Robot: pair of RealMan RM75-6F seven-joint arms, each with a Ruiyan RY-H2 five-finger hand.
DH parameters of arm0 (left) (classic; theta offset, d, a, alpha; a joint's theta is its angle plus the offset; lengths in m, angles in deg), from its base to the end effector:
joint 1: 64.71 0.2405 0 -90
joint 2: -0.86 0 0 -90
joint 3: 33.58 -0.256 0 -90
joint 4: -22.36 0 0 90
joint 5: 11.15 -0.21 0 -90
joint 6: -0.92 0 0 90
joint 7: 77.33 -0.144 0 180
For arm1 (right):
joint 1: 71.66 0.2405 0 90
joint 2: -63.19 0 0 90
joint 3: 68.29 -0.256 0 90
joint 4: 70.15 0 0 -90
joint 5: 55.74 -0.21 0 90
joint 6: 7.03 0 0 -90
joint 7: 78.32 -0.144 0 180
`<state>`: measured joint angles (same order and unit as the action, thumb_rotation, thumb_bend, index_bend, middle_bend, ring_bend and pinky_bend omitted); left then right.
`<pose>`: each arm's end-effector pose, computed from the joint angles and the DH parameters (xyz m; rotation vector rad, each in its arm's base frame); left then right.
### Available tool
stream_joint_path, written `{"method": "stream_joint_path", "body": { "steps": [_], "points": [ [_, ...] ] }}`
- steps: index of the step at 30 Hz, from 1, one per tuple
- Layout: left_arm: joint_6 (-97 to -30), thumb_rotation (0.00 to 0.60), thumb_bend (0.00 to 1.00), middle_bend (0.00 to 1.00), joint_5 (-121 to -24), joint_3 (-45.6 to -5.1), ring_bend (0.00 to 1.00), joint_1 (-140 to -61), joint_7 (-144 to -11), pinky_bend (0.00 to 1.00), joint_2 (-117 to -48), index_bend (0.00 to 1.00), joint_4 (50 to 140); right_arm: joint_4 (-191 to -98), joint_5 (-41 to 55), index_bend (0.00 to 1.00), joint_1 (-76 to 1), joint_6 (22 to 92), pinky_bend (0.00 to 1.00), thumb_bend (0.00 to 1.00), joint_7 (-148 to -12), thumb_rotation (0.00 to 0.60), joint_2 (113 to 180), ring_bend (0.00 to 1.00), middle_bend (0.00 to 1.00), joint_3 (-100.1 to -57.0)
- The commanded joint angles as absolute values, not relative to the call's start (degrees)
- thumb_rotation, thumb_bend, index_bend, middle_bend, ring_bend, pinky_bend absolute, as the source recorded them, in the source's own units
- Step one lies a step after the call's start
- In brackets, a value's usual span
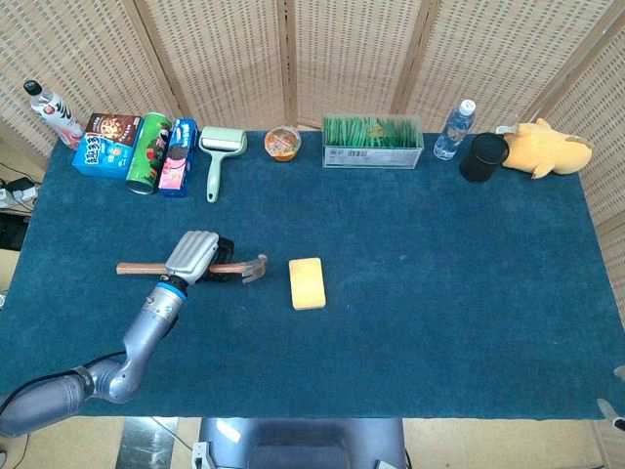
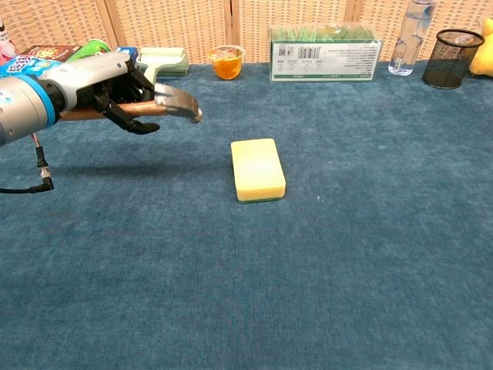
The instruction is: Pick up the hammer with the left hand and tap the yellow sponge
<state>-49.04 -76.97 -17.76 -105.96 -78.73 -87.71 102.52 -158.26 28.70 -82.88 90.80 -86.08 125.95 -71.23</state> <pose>-0.1534 0.3686 -0.0027 -1.7229 -1.2265 -1.1053 -0.3521 -0.0846 0.2048 1.0855 -0.8987 0.8388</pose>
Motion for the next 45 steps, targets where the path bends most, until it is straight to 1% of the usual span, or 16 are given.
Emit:
{"method": "stream_joint_path", "body": {
  "steps": [1, 9, 16, 22, 28, 32, 36, 39, 40, 41, 45],
  "points": [
    [-44.9, 0.600, 0.33, 0.85, -73.3, -16.2, 0.84, -107.2, -77.4, 0.84, -83.2, 0.87, 108.5, -158.0, 28.7, 0.45, -82.9, 90.7, 0.35, 0.10, -86.4, 0.600, 126.1, 0.47, 0.49, -71.2],
    [-36.9, 0.600, 0.35, 0.85, -63.3, -15.8, 0.84, -111.5, -79.0, 0.84, -77.6, 0.87, 115.3, -156.7, 29.1, 0.45, -83.3, 91.0, 0.35, 0.10, -88.2, 0.600, 126.8, 0.47, 0.49, -71.2],
    [-34.2, 0.600, 0.35, 0.85, -54.5, -16.9, 0.84, -116.9, -82.1, 0.84, -76.8, 0.87, 117.4, -155.3, 28.6, 0.45, -83.8, 91.3, 0.35, 0.10, -90.3, 0.600, 127.3, 0.47, 0.49, -71.3],
    [-35.9, 0.600, 0.35, 0.85, -48.0, -18.6, 0.84, -122.1, -86.2, 0.84, -79.1, 0.87, 116.5, -153.9, 27.6, 0.45, -84.2, 91.3, 0.35, 0.10, -92.3, 0.600, 127.6, 0.47, 0.49, -71.8],
    [-38.5, 0.600, 0.35, 0.85, -40.6, -20.8, 0.84, -128.4, -91.8, 0.84, -84.3, 0.87, 112.4, -152.2, 26.1, 0.45, -84.5, 90.4, 0.35, 0.10, -94.4, 0.600, 127.8, 0.47, 0.49, -72.4],
    [-39.6, 0.600, 0.35, 0.85, -33.4, -23.2, 0.84, -133.9, -98.0, 0.84, -87.1, 0.87, 109.3, -151.2, 25.3, 0.45, -84.8, 90.3, 0.35, 0.10, -95.7, 0.600, 128.0, 0.47, 0.49, -72.8],
    [-43.3, 0.600, 0.36, 0.85, -26.8, -25.5, 0.84, -138.8, -105.0, 0.84, -91.3, 0.87, 105.3, -150.4, 24.7, 0.45, -85.3, 90.3, 0.35, 0.10, -96.8, 0.600, 128.1, 0.47, 0.49, -73.0],
    [-44.8, 0.600, 0.36, 0.87, -17.6, -27.1, 0.86, -142.9, -111.8, 0.84, -94.3, 0.87, 102.0, -150.1, 24.1, 0.45, -85.8, 90.4, 0.35, 0.10, -97.5, 0.600, 128.0, 0.47, 0.49, -73.2],
    [-44.9, 0.600, 0.36, 0.87, -12.8, -28.8, 0.86, -144.9, -116.1, 0.84, -94.7, 0.87, 101.2, -150.1, 24.0, 0.45, -86.0, 90.9, 0.35, 0.10, -97.6, 0.600, 127.9, 0.47, 0.49, -73.4],
    [-45.4, 0.600, 0.37, 0.88, -8.2, -29.1, 0.86, -146.8, -119.2, 0.84, -95.1, 0.87, 100.7, -150.1, 24.1, 0.45, -86.1, 91.1, 0.35, 0.10, -97.7, 0.600, 127.8, 0.47, 0.49, -73.5],
    [-47.6, 0.600, 0.37, 0.89, 1.7, -28.3, 0.87, -150.3, -125.5, 0.84, -95.8, 0.87, 100.1, -150.3, 24.1, 0.45, -86.3, 91.1, 0.35, 0.10, -97.7, 0.600, 127.7, 0.47, 0.49, -73.5]
  ]
}}
